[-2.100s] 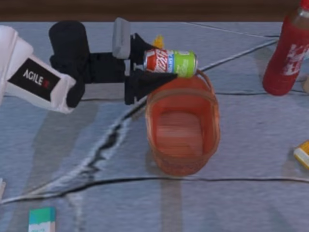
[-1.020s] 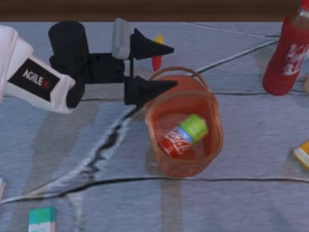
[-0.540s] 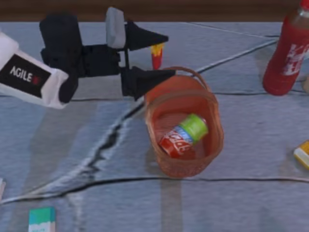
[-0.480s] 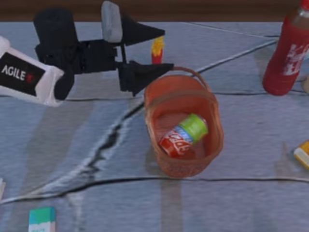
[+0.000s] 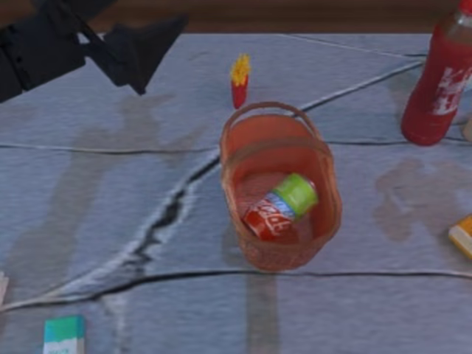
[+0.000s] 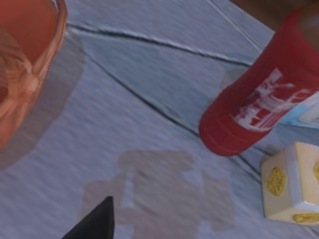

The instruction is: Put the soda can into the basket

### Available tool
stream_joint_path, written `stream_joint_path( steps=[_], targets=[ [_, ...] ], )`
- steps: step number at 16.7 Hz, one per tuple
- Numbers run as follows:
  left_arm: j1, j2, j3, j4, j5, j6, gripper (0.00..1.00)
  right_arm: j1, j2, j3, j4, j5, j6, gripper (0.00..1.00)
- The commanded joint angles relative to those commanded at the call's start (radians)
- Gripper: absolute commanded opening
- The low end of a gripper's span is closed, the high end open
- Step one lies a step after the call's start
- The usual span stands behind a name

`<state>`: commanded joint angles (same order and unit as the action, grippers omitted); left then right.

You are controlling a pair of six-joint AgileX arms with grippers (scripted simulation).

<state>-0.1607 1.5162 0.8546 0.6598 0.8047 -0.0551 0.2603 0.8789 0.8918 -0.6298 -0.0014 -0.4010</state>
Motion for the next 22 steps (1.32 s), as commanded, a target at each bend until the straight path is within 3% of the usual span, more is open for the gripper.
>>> stream_joint_path(
  steps=[8, 13, 17, 22],
  targets=[
    [0.116, -0.878, -0.486, -0.404, -0.457, -0.011, 1.0, 0.236, 0.891, 0.921, -0.585, 0.005, -0.374, 1.0],
    [0.162, -1.319, -0.732, -0.582, -0.684, 0.024, 1.0, 0.347, 1.311, 1.351, -0.86, 0.007, -0.548, 1.0],
    [0.178, -1.492, -0.839, -0.65, -0.789, 0.05, 1.0, 0.394, 1.478, 1.522, -0.979, 0.007, -0.622, 1.0],
    [0.181, -1.516, -0.855, -0.66, -0.805, 0.055, 1.0, 0.401, 1.501, 1.545, -0.996, 0.007, -0.633, 1.0]
  ],
)
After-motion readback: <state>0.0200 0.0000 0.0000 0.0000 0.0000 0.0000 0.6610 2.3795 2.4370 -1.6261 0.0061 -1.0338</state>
